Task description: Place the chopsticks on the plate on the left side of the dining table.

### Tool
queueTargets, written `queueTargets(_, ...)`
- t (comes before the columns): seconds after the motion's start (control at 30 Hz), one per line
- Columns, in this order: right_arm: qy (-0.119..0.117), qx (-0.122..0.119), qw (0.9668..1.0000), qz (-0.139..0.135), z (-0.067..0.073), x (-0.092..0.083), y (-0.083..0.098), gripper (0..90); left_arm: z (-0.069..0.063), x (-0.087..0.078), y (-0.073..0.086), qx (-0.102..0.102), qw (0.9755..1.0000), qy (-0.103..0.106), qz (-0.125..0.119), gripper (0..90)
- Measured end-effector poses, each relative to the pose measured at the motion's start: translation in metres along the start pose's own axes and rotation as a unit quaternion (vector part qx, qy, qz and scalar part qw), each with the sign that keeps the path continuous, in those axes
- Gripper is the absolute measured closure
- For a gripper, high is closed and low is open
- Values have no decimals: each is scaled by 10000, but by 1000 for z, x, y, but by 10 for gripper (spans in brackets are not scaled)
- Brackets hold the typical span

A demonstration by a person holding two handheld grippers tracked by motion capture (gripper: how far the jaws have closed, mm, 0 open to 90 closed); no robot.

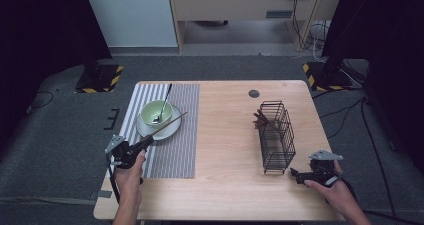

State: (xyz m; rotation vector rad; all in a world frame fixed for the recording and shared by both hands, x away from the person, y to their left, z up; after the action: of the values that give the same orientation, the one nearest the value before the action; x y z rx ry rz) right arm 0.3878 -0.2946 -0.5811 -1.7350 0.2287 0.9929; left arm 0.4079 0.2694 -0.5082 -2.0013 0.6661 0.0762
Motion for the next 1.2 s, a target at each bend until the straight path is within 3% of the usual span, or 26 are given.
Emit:
queueTargets(0.7, -1, 1, 10000, 1, 0, 0, 0, 4, 10, 0, 8, -173, 9997, 23, 148, 832)
queueTargets(0.93, -2, 3, 10000, 1, 0, 0, 0, 4, 15, 1, 13, -186, 9993, -15, 323, 830)
queueTargets(1.2, 3, -7, 10000, 4, 0, 0, 0, 4, 27, 3, 20, -370, 9977, -2, 562, 826)
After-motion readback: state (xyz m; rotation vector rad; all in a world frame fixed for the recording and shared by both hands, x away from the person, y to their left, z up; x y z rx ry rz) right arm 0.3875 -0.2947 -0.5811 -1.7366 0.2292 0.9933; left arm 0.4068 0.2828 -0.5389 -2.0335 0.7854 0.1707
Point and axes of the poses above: each handheld gripper's, and its own axes: x roughly forward along the jaws, y roughly out of its underside, z roughly to its left, the point moved 6 cm from there along x, roughly forward along the jaws, and after that the axes turned 7 degrees about -x, right-handed, at the moved point
